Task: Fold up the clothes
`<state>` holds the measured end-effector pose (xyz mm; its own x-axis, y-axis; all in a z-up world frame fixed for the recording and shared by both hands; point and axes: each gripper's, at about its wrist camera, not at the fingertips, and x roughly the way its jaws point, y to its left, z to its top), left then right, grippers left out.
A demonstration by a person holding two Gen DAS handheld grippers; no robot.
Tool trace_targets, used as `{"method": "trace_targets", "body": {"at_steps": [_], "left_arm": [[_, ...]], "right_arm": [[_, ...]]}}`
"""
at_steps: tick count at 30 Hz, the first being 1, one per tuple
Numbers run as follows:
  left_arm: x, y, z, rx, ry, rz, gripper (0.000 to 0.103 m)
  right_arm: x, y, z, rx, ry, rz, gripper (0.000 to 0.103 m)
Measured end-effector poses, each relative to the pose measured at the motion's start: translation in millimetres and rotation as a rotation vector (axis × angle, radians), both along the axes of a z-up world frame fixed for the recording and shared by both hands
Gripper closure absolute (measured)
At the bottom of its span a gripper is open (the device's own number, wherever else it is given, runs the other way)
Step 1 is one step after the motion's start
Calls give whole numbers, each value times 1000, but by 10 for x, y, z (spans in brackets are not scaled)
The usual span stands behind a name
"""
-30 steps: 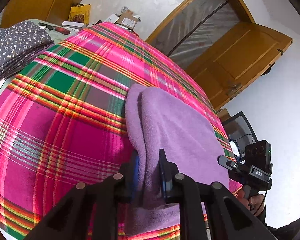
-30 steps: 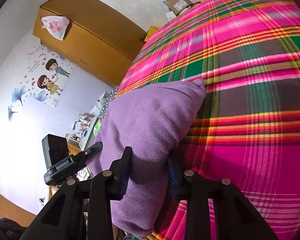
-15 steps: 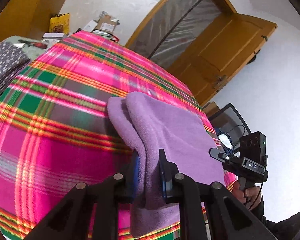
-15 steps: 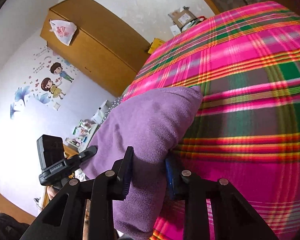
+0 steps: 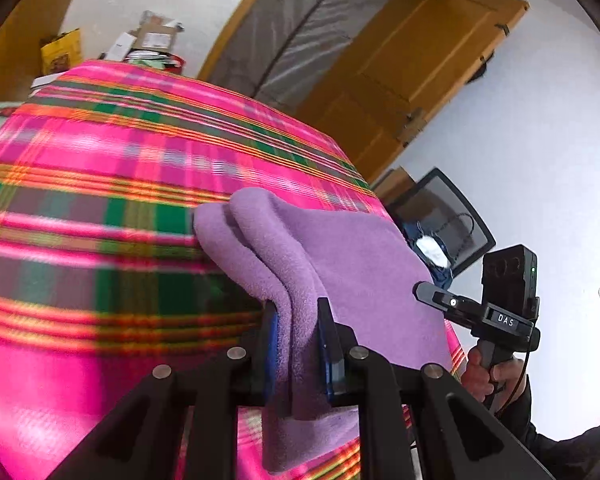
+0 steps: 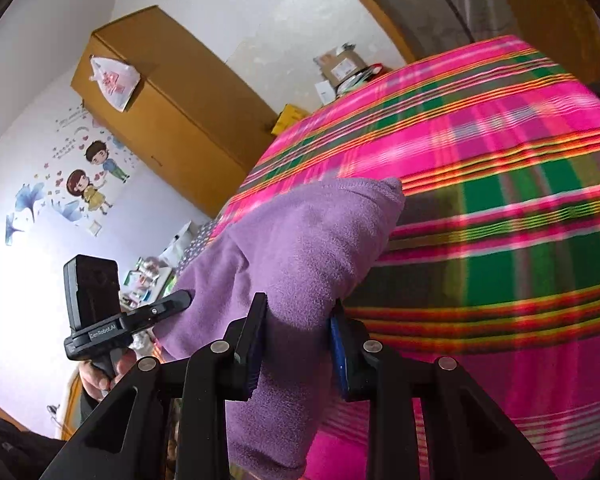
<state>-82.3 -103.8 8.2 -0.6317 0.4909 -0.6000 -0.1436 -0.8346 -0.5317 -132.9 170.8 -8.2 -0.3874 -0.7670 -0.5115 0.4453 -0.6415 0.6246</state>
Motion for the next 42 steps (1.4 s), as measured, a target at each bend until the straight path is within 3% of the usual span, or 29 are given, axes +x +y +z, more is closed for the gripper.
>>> {"method": "trace_targets", "body": {"at_steps": [10,22,34,42], "left_arm": [[-550,594,29,-32,-7,-115,85],[-1109,1090,100,-39,9,-186,85],[-1752,1619,87,-29,54,-218,85],[-2003,1900,-134,-14,40,-225,85]], "right_arm": [[-328,591,128,51,42,-74,74],[-750,1138,244,77,71,-110,74],[-1447,1706,157,129,74,-135,74],[-1796,2038,10,136,63,-166,74]]}}
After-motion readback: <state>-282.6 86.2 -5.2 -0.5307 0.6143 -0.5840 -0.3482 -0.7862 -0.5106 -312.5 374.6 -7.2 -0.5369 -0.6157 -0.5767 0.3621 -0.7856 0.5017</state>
